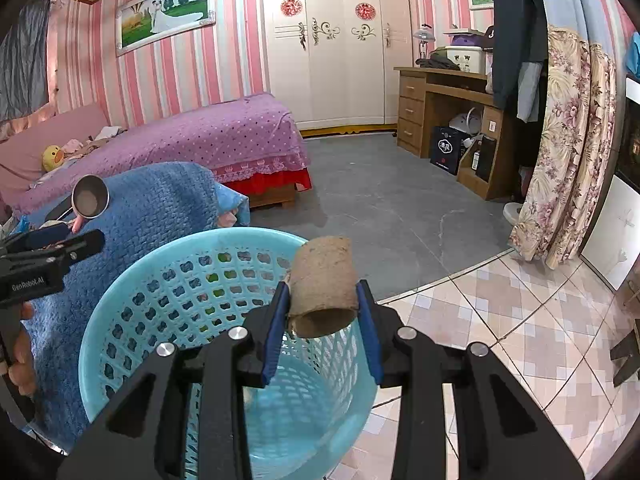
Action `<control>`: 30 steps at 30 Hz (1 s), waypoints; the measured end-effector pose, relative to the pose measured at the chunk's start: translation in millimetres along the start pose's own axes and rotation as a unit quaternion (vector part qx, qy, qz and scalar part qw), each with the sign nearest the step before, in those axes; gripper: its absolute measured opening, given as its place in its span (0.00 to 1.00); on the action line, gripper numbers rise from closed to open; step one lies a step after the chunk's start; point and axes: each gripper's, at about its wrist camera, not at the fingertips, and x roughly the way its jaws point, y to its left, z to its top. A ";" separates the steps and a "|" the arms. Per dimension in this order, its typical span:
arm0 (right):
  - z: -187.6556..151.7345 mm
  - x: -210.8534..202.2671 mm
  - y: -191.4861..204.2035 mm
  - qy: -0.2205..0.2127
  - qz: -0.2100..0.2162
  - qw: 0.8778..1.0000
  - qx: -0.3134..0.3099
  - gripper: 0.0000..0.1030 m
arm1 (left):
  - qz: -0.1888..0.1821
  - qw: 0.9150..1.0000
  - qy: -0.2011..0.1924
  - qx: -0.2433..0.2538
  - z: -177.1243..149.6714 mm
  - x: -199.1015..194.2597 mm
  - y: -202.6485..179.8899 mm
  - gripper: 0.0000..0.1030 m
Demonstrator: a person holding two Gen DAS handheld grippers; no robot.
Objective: Collect trash
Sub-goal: 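Open the left tool over the basket while the right tool drops the tube in, then move both tools back to the bed and grasp crumpled brown paper with the left tool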
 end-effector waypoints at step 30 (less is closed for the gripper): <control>21.2 -4.3 85.9 -0.017 -0.004 1.000 -0.014 0.92 | 0.100 0.994 -0.048 -0.005 -37.8 -94.8 136.8 0.95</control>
